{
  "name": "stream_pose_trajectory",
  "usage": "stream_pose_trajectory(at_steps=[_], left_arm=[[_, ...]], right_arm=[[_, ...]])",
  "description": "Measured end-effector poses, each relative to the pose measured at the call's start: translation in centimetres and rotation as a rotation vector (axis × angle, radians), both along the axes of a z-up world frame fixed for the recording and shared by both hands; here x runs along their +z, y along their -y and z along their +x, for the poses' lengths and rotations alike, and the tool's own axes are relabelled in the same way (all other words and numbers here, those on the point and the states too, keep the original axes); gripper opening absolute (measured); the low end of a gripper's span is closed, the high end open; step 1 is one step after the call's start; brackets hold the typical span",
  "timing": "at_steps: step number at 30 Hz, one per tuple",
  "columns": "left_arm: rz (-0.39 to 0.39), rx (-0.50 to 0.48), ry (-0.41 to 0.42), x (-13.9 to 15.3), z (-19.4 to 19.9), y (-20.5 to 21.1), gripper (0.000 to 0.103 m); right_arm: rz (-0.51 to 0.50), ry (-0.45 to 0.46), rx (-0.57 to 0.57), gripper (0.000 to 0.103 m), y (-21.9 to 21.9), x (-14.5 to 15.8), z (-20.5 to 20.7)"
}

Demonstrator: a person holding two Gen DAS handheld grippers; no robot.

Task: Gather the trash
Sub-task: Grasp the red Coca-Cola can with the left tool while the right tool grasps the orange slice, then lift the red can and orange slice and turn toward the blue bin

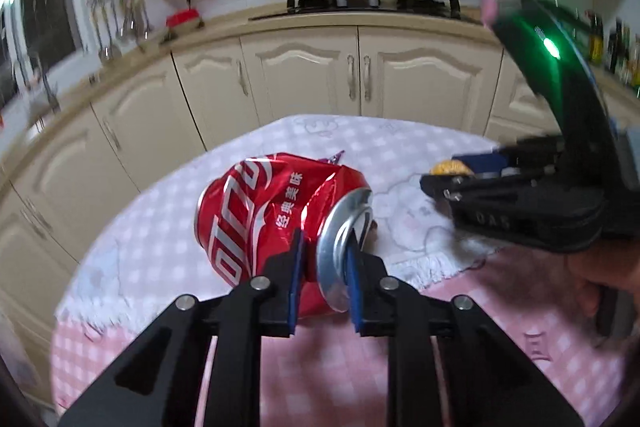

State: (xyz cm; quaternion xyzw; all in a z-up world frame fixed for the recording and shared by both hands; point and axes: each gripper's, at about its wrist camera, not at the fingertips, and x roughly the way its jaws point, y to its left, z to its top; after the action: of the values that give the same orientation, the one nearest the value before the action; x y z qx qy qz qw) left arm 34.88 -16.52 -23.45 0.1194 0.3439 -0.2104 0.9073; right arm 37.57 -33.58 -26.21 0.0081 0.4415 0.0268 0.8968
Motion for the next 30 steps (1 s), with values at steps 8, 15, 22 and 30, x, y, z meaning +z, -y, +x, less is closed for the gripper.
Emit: stream_pose_trajectory(at_steps=[8,15,22,30], left_arm=[[-0.208,0.046,-0.053,1.3,-1.6,-5.2,0.017],[-0.299,0.053,-0.041,2.6,-5.4,-7.8,0.017],[-0.364,0.006,0.015,5.6,-10.9,-7.6,0.017],[-0.442,-0.155,0.049,8.5,-17.8,-3.3,0.017]], right_arm=[[0.064,0.030,-0.013,0.037,0.7,1.7,-4.8],[0.096,0.068,-0.028,0.037,1.1,3.8,-9.9],[0.090,0.136,-0.037,0.037,1.7,6.8,-16.0],[0.163,0.206,-0.127,0.037,6.9,8.6,-25.9]])
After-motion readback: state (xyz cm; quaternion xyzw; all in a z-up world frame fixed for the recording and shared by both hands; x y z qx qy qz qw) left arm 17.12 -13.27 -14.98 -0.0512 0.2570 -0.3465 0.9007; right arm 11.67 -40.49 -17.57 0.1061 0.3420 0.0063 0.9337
